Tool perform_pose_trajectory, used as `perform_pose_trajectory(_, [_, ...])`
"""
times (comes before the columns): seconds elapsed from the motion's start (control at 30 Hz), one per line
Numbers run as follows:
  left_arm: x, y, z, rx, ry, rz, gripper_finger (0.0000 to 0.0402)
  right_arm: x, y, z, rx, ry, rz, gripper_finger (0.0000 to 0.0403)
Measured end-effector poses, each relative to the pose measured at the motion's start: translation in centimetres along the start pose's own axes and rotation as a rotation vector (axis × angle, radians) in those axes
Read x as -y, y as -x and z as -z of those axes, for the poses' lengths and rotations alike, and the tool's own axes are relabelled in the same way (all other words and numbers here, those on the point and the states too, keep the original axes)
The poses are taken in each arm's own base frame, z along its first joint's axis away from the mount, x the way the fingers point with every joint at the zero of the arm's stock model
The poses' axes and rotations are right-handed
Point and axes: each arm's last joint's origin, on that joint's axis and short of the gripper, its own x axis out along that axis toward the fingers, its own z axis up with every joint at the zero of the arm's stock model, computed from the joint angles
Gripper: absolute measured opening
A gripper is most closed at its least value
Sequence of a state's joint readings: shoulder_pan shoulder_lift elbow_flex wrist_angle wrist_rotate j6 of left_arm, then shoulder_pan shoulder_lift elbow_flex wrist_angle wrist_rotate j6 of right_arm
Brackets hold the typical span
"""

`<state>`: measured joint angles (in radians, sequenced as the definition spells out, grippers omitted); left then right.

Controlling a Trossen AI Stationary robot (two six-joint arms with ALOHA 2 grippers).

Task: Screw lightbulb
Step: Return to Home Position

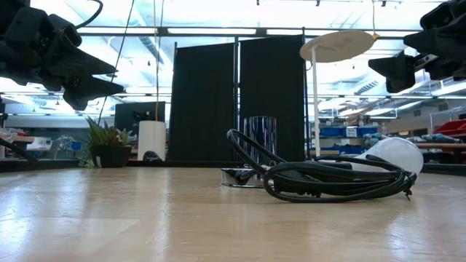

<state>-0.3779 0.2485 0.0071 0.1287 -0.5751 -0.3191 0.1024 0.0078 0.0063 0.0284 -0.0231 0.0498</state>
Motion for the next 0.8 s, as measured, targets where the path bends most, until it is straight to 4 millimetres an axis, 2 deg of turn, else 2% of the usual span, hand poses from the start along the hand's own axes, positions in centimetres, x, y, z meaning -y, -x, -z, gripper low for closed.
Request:
perform_pose_trajectory(0.3, [0.0,0.0,0.0,0.004,0.003,0.002,0.029,0.0,0.0,0.0,0.0,0.0,0.0,0.0346])
perform_pose_trajectory(0.7, [-1.3,0.9,-2.0,0.198,0.134,-0.048,0.0289,0.0,0.0,0.0,0.0,0.0,0.0,0.0346])
perform_pose_trajectory(0.8, [-1.6,0.9,-1.9,0.182,0.121,-0.012,0.0289,0.0,0.0,0.0,0.0,0.0,0.0,0.0346])
